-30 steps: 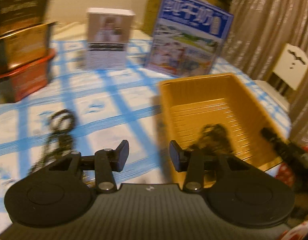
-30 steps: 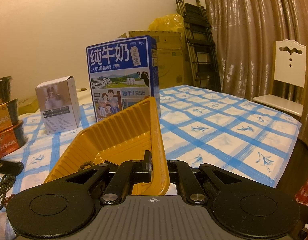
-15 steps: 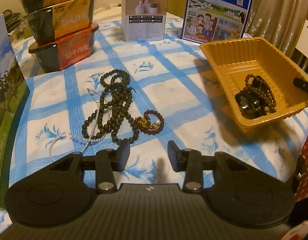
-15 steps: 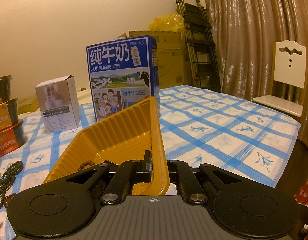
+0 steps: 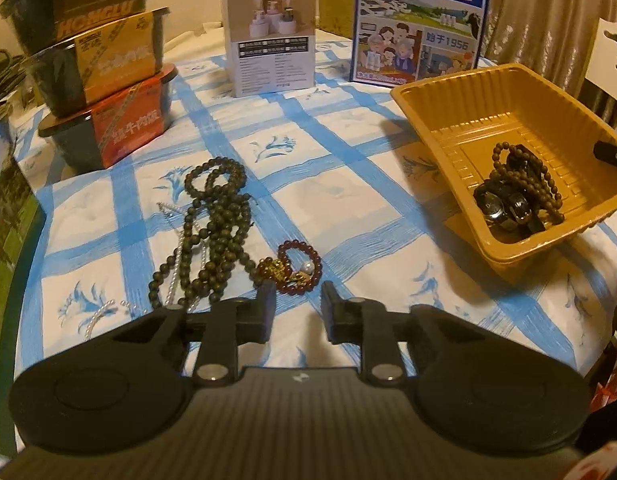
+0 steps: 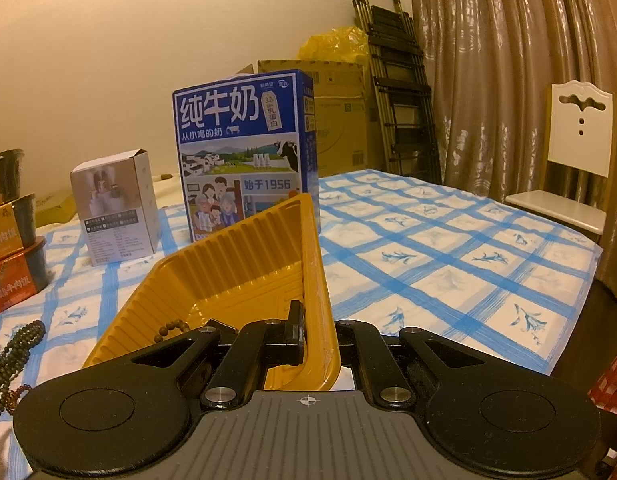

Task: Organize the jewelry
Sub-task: 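Close the left tool on the red-brown bead bracelet, then carry the bracelet into the orange tray and open the left tool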

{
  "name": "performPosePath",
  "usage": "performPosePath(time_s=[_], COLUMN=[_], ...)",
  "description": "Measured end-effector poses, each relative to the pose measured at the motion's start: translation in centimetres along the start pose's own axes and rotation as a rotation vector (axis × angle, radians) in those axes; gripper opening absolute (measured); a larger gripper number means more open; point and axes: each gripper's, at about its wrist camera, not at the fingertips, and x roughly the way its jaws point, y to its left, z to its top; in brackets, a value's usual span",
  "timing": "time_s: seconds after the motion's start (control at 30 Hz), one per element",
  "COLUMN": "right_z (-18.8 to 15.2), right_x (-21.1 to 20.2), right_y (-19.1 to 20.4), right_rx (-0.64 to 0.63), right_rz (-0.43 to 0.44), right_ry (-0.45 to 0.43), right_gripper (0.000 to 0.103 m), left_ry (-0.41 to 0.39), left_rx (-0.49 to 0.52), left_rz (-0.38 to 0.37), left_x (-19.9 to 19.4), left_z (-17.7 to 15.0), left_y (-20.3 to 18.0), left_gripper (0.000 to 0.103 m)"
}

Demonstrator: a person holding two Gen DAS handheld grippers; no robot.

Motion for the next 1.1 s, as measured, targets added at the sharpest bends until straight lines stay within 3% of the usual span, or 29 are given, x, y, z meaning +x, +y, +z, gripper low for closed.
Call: performPosePath(time_s=[0.3, 0.7, 1.1], right_z=[0.0, 0.0, 0.0], right_x=[0.0, 0.0, 0.0], right_y=[0.0, 0.0, 0.1], right_rx=[0.0, -0.001, -0.001], right_rz=[0.0, -0.001, -0.001], right_ry=[0.0, 0.001, 0.001], right_gripper=[0.005, 0.005, 0.005], left_ry=[-0.025, 0.091, 0.091], left_rx=[0.087, 0.112, 0.128], left_rz=[0.006, 0.025, 0.028], left_x=[1.7, 6.0, 6.4], left_z=[1.4, 3.3, 3.1], left_y=[-1.0, 0.3, 0.2], left_gripper=[0.013, 0.013, 0.013])
